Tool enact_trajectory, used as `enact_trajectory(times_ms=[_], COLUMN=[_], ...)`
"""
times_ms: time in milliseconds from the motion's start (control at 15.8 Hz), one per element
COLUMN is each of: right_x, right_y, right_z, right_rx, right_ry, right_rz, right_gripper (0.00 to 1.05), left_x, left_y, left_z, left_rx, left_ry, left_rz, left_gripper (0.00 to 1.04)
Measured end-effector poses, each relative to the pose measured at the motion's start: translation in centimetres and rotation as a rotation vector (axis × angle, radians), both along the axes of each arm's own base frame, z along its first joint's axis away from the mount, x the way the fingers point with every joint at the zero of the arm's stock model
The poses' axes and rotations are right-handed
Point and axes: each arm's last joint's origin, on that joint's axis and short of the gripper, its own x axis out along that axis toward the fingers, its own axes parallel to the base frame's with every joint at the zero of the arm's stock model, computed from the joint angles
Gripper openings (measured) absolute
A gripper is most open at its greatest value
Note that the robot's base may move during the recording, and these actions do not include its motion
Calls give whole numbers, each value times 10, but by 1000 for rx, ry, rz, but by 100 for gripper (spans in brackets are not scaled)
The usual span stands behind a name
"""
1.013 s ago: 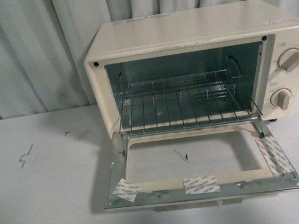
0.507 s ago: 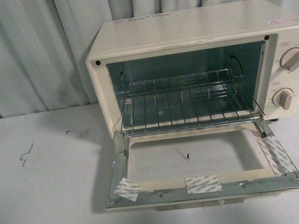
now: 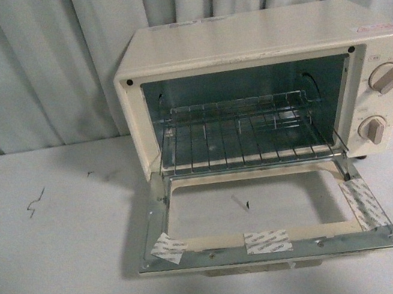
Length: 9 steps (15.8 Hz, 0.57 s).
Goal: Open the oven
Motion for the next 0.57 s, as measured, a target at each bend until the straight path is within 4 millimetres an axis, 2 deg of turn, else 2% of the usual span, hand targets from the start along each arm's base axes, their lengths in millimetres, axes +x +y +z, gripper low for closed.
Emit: enact_trajectory(times_ms=[570], right_x=[0], right_y=[0], right_z=[0], right_rx=[0], right_ry=[0], right_rz=[0], right_gripper=[98], left_x=[-6], left_y=[0], left_z=[-3], left_rx=[0], left_ry=[32], left_rz=[0], left_gripper=[2])
